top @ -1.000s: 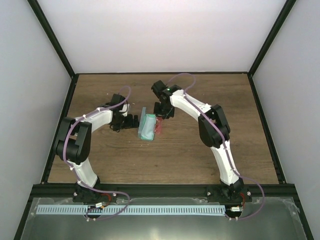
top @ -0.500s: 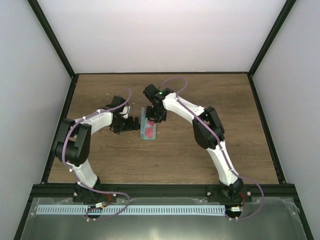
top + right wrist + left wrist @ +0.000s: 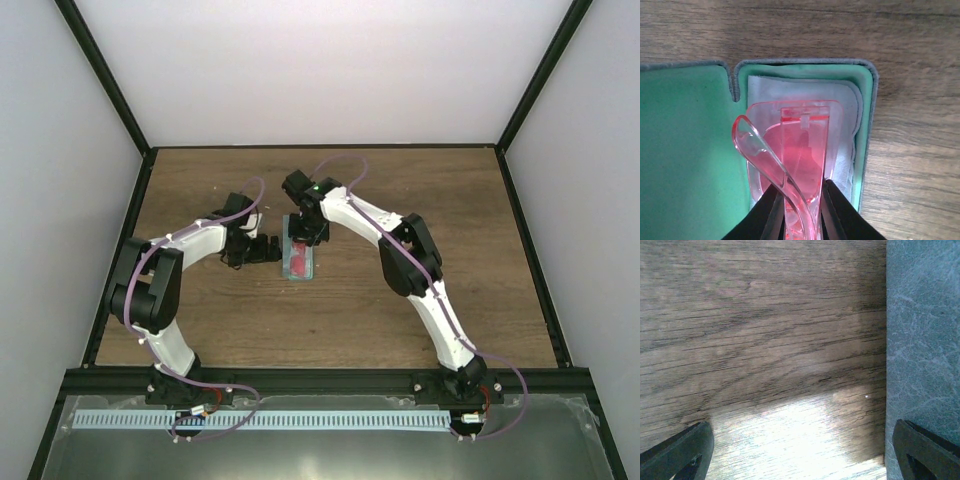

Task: Organize the sunglasses
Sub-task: Place the sunglasses in the sunglasses case.

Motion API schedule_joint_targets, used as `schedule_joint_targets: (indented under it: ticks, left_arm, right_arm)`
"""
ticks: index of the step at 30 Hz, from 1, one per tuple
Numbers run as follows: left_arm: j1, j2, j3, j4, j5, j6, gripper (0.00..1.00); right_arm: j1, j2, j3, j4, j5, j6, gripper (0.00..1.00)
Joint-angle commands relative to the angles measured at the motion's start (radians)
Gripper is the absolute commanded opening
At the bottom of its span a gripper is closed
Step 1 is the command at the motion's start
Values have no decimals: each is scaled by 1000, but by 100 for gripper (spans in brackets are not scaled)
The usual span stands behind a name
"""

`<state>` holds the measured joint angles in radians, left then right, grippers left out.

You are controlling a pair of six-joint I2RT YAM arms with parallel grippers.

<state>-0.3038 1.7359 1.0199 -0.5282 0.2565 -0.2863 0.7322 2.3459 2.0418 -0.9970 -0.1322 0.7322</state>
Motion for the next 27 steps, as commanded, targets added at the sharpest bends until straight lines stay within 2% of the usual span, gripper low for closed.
schedule_joint_targets:
  ticks: [1, 17, 27]
  left_arm:
    - [-7, 0, -6, -18, 4, 12, 100]
    - [-7, 7, 8, -36, -16, 13, 100]
    - [-6, 11, 3, -39, -25, 14, 100]
  right_arm:
    - [12, 15, 48, -19, 66, -68, 9]
    - [11, 45, 63, -1, 77, -140, 11]
    - [11, 20, 63, 6, 101, -144, 27]
